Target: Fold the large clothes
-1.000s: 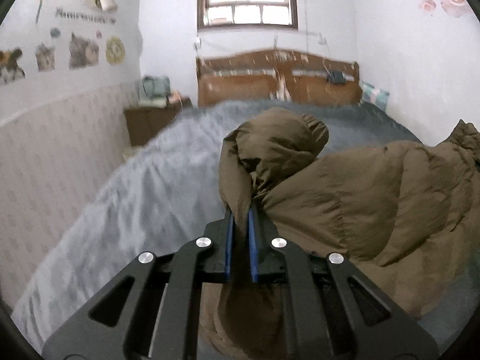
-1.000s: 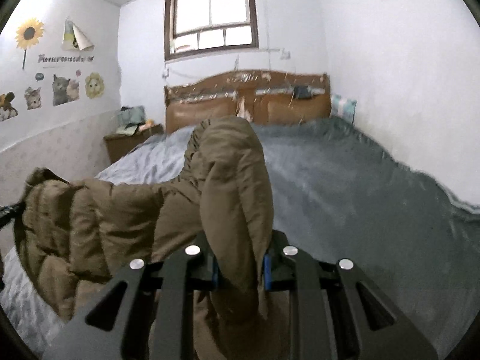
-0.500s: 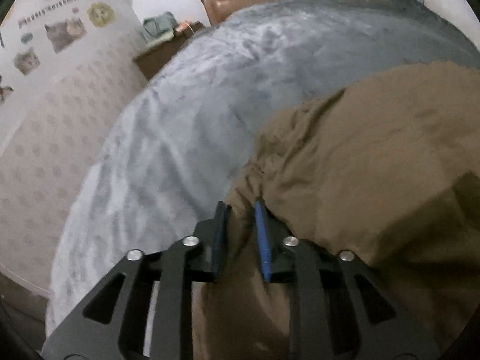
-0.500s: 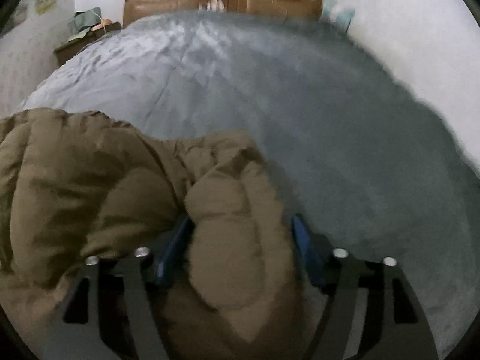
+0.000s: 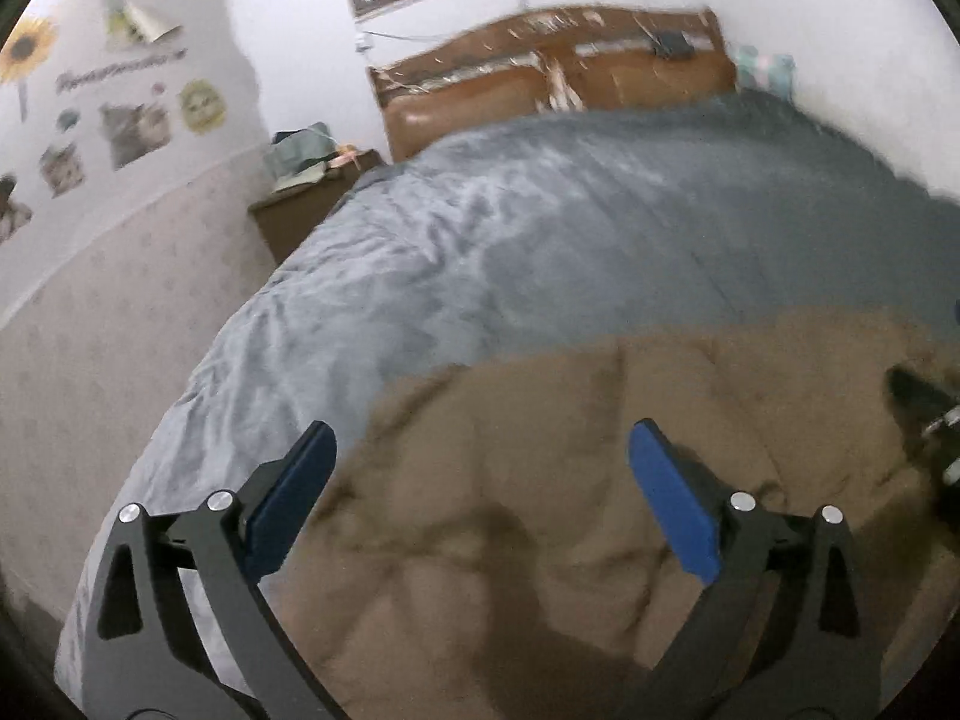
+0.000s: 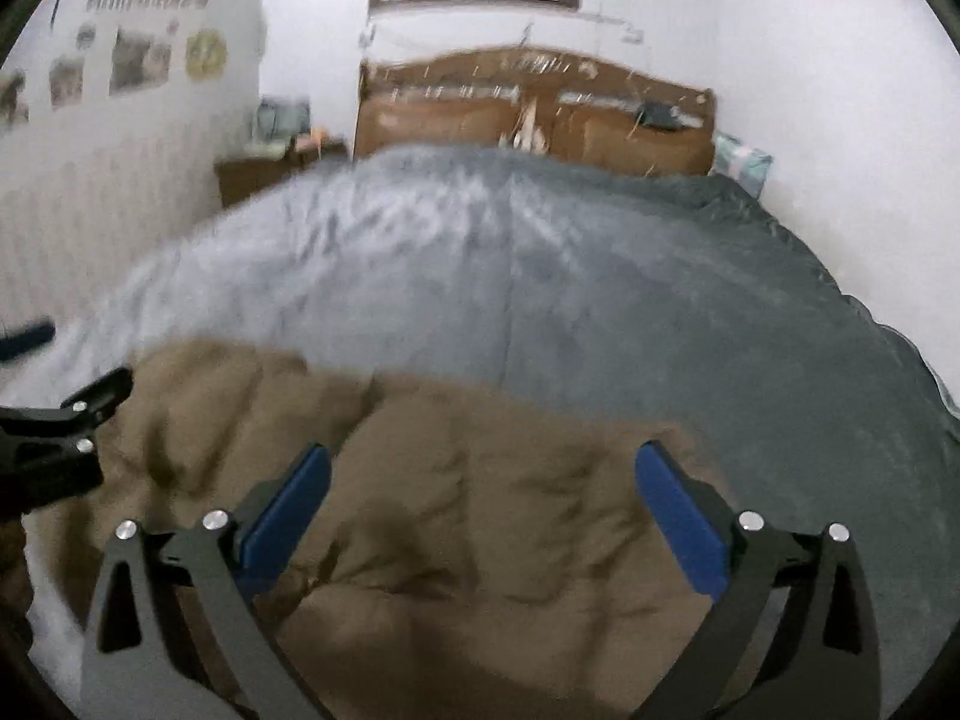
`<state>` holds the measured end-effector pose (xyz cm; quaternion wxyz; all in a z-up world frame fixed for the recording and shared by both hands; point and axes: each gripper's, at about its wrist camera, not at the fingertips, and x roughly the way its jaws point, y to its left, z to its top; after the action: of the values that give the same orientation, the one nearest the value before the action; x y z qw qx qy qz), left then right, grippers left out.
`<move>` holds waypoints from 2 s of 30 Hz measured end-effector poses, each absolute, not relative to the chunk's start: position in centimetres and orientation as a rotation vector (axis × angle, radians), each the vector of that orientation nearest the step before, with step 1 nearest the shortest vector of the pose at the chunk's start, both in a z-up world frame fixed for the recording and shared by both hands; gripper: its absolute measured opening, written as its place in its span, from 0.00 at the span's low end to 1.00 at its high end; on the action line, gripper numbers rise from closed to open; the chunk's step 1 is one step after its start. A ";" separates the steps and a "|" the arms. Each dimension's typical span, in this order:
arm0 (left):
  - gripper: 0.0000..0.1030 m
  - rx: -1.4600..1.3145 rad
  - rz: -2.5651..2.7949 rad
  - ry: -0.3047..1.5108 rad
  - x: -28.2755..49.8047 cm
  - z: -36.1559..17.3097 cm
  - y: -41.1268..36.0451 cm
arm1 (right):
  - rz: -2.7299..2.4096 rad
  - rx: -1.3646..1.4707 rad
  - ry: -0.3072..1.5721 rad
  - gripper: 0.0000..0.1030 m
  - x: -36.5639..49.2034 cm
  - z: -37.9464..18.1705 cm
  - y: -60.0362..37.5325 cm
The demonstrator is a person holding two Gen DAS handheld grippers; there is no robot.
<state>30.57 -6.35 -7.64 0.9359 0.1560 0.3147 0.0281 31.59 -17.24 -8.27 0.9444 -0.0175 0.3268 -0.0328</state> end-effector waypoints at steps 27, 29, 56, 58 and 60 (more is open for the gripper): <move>0.97 0.347 0.038 0.628 27.2 -8.8 1.2 | 0.118 -0.066 0.700 0.98 30.2 -10.9 -20.1; 0.97 0.282 0.057 0.673 23.5 -7.7 4.9 | 0.062 -0.129 0.683 0.98 25.6 -9.1 -22.5; 0.09 0.104 -0.133 0.883 12.9 -10.7 8.6 | -0.016 0.178 0.955 0.11 16.3 -12.7 -31.6; 0.22 0.109 -0.066 0.883 12.0 -10.2 8.3 | -0.053 0.161 0.949 0.14 15.1 -11.7 -31.9; 0.57 0.111 0.070 0.909 11.5 -10.0 9.3 | -0.122 0.137 0.930 0.32 13.9 -11.1 -31.9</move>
<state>11.48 9.31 -10.03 0.8963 0.0533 0.4389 0.0339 13.92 -31.90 -11.07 0.8898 0.0659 0.4477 -0.0587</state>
